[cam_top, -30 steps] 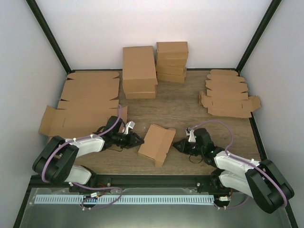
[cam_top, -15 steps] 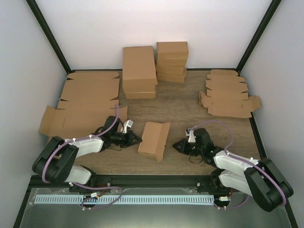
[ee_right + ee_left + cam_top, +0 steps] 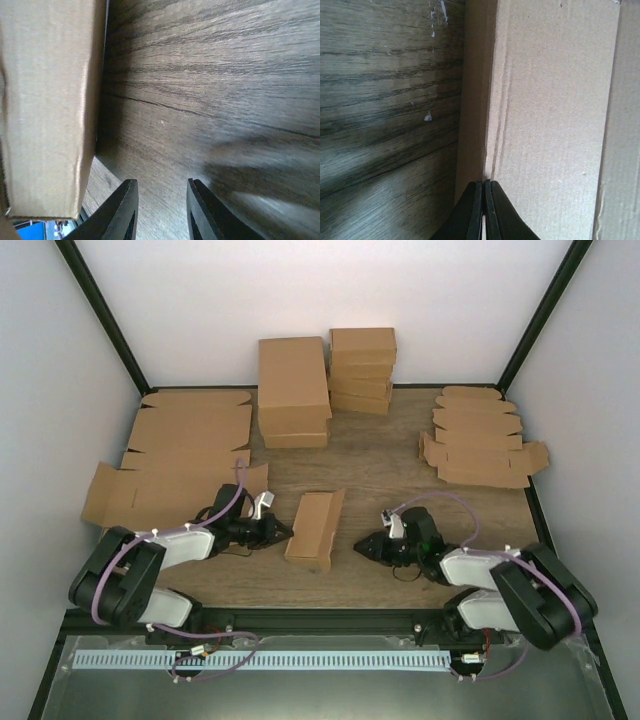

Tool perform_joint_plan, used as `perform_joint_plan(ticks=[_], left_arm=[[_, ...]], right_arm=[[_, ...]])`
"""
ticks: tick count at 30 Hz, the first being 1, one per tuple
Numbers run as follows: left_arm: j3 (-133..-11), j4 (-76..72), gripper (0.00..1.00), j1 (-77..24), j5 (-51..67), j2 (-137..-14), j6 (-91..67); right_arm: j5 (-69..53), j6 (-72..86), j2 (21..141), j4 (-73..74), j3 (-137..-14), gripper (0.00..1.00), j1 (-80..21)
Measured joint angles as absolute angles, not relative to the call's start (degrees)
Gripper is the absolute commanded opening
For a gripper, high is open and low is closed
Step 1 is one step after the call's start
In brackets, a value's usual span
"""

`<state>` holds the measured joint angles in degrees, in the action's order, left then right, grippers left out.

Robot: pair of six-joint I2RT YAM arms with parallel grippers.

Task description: Fold the paper box

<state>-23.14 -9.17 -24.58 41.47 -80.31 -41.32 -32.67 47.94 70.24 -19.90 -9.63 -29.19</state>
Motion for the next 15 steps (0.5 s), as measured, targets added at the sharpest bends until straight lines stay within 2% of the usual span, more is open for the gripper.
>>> perform_joint_plan(ticks=[5, 8, 13, 15], left_arm=[[-23.1, -9.4, 0.04, -24.3, 41.1, -81.3, -40.0], [-23.1, -9.3, 0.05, -24.3, 40.7, -81.5, -39.6], [-23.3, -6.7, 0.2, -24.3, 38.7, -81.1, -38.1], [-23.3, -4.1, 0.29, -24.3, 37.7, -80.5, -37.4]], right_arm=[[-33.5, 49.4, 79.5, -24.3, -13.5, 0.29, -32.5], [-33.2, 50.2, 84.3, -26.3, -17.2, 0.24, -35.6], [-32.9, 51.7, 89.0, -29.0, -22.8, 0.23, -38.9], [-32.8, 51.7, 89.5, -28.9, -24.8, 0.23, -39.8]])
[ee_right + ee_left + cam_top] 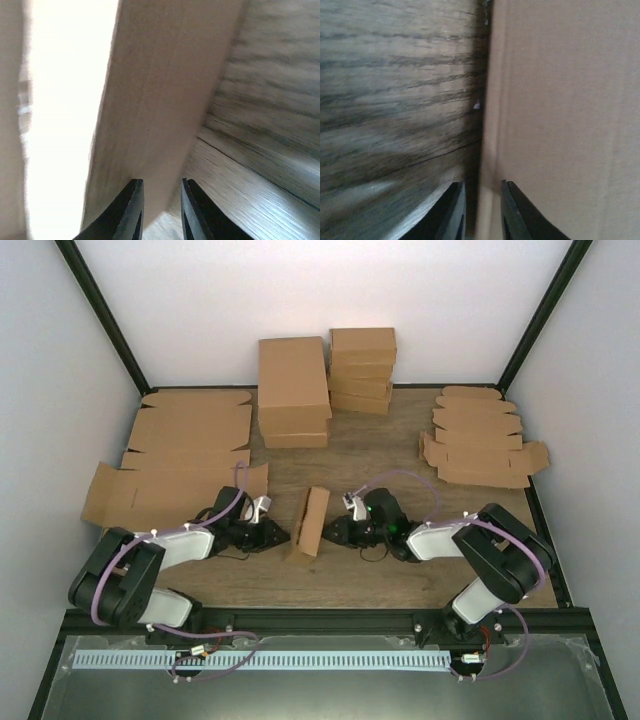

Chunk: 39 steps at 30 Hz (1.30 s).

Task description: Fold the paper box

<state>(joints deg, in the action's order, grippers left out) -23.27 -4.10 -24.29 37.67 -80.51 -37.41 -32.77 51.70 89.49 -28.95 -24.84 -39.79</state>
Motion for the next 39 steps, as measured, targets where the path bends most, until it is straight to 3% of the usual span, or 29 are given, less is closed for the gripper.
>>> perform_joint_plan(ticks=[3, 7, 16, 39], left_arm=[[-23.7, -1.5, 0.45, -24.3, 36.6, -79.3, -36.2], [-24.9, 1.3, 0.54, -24.3, 34.6, -76.2, -35.7], [-26.8, 6.0, 0.58, -24.3, 29.4, -66.5, -35.6], [-29.7, 17.2, 0.6, -24.3, 16.6, -56.9, -34.3]], right_arm=[[-32.7, 51.4, 89.6, -28.8, -27.7, 0.23, -41.1], [-32.7, 51.0, 89.6, -28.7, -29.6, 0.23, -41.8], [-32.1, 49.9, 89.6, -26.0, -30.2, 0.24, -42.1], [-31.3, 47.4, 89.4, -22.2, -31.8, 0.3, -42.3]])
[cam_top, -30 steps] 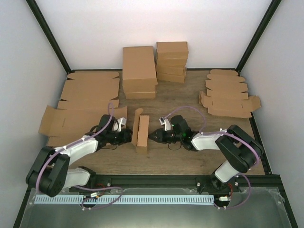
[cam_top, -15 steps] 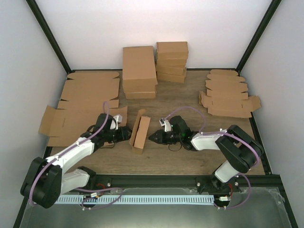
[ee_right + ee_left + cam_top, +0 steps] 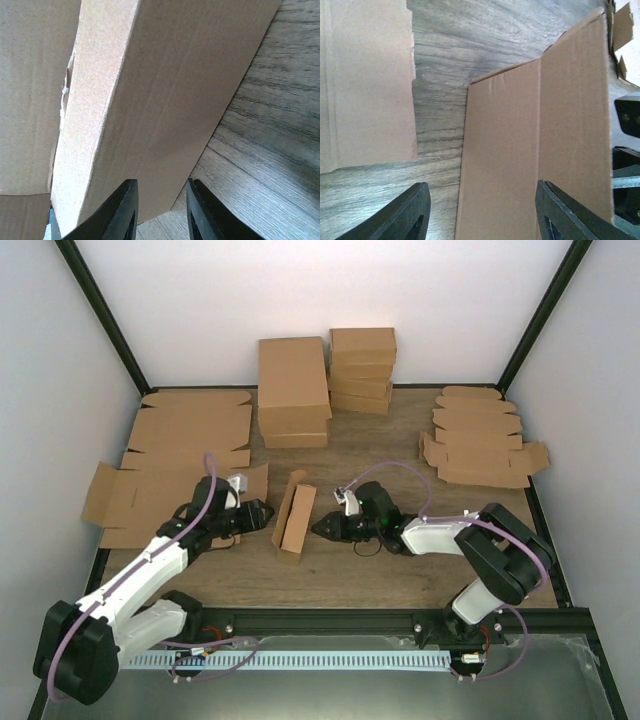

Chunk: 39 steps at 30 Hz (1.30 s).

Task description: Fold the paper box

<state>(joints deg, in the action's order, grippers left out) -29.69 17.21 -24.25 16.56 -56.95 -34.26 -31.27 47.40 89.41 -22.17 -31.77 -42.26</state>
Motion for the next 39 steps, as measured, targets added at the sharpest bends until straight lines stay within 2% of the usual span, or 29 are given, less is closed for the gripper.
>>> perform_joint_plan(ticks=[17, 19, 27, 33, 39], left_arm=[[-32.1, 16.9, 0.56, -24.3, 24.8, -57.0, -32.3], [-32.7, 17.0, 0.55, -24.3, 25.1, -57.0, -32.2], [-34.6, 18.5, 0.47, -24.3, 25.2, -57.0, -31.1], [-35.8, 20.7, 0.45, -24.3, 25.2, -57.0, -29.5], [-37.8, 23.4, 0.53, -24.3, 24.8, -57.3, -27.5]], right_arm=[[-32.2, 47.6, 86.4, -23.6, -31.9, 0.45, -42.3], [-33.0, 47.6, 87.2, -23.7, -32.4, 0.44, -42.4], [-34.5, 47.3, 91.9, -24.4, -35.9, 0.25, -43.8], [-34.8, 47.3, 95.7, -25.8, -39.3, 0.24, -45.3], [-34.9, 47.2, 97.6, -26.2, -41.0, 0.24, -45.9]])
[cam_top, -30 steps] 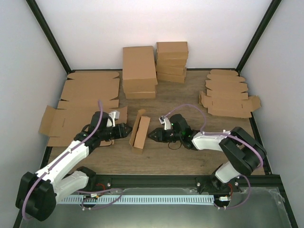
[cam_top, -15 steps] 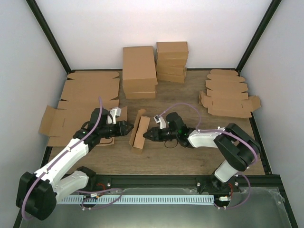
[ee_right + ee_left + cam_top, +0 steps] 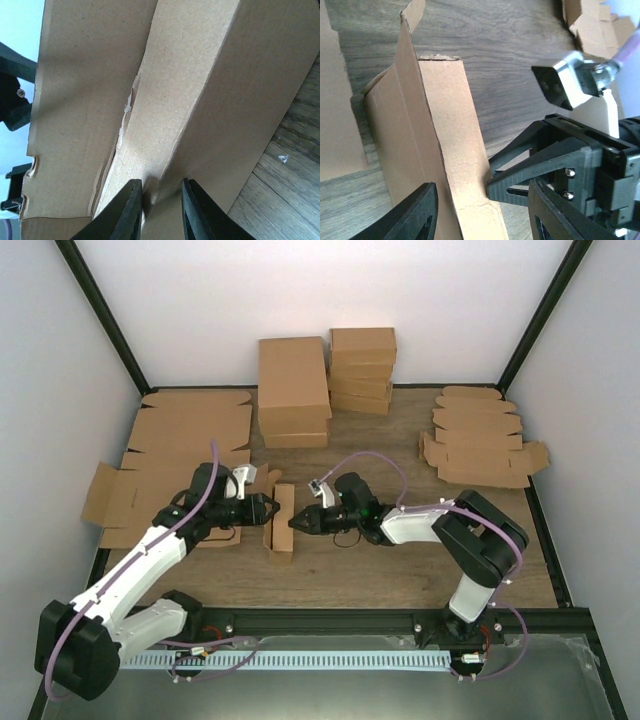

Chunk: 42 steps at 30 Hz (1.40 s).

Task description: Fold the paper box

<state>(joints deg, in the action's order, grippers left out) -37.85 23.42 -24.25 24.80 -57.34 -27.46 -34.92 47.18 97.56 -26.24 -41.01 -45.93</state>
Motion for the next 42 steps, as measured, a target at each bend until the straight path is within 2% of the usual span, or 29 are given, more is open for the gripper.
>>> perform_joint_plan(ticks=[4, 11, 20, 23, 28, 42], left_arm=[[-39.5, 26.4, 0.57, -24.3, 22.5, -60.1, -26.7], [-41.3, 31.0, 0.58, -24.3, 17.4, -63.0, -26.5], [-41.4, 30.2, 0.58, -24.4, 20.4, -64.9, -26.4], [-41.4, 29.6, 0.56, -24.4, 22.0, -65.0, -26.3], [-41.4, 28.9, 0.47, -24.4, 24.8, -65.6, -26.3], [-41.4, 28.4, 0.39, -24.4, 28.9, -65.8, -25.5]], right_arm=[[-34.0, 46.4, 98.0, -24.1, -42.9, 0.24, -46.7], [-30.8, 44.4, 98.7, -18.9, -46.6, 0.24, -48.8], [-29.7, 43.9, 98.3, -18.2, -47.0, 0.25, -49.6], [-29.1, 43.9, 97.5, -17.8, -46.6, 0.25, -49.9], [-28.9, 43.9, 95.5, -16.2, -45.3, 0.25, -50.1], [-28.9, 43.3, 93.6, -14.1, -43.9, 0.25, -50.1]])
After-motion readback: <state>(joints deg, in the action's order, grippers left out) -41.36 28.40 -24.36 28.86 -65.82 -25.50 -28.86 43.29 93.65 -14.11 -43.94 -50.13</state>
